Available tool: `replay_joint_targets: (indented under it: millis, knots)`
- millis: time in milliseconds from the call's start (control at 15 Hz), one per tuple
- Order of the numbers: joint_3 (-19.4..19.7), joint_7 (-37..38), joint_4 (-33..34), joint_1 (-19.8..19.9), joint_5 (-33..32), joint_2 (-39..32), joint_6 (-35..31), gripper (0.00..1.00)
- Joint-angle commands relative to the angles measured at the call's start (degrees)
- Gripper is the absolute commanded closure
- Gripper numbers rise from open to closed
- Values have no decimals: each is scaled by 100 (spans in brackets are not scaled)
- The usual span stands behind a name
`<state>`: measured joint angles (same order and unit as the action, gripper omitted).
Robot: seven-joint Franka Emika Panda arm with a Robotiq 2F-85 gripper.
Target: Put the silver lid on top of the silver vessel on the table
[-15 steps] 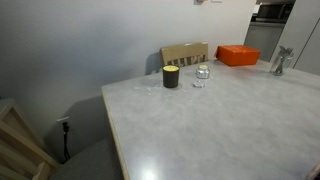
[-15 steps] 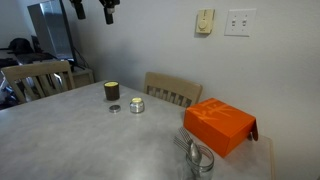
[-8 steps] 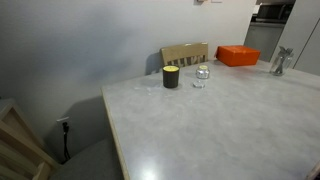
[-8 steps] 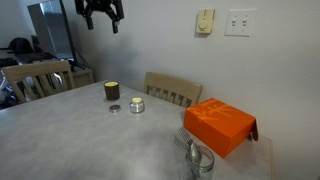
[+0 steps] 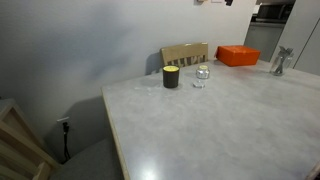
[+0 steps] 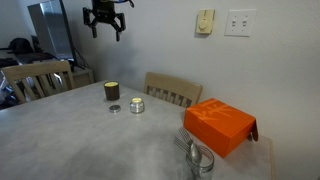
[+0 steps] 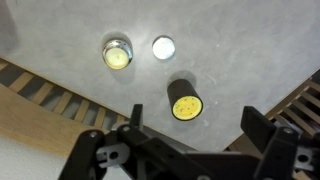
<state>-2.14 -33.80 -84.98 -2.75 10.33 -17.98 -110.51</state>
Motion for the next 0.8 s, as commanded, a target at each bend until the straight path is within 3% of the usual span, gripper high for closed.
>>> replay_joint_targets:
  millis: [0, 400, 733]
  knots:
    - [-194, 451, 187, -18, -198, -201, 141, 0]
    - [-577, 1652, 923, -573, -559, -1090, 808, 0]
    - [-483, 2922, 906, -968, -1052, -1552, 1037, 0]
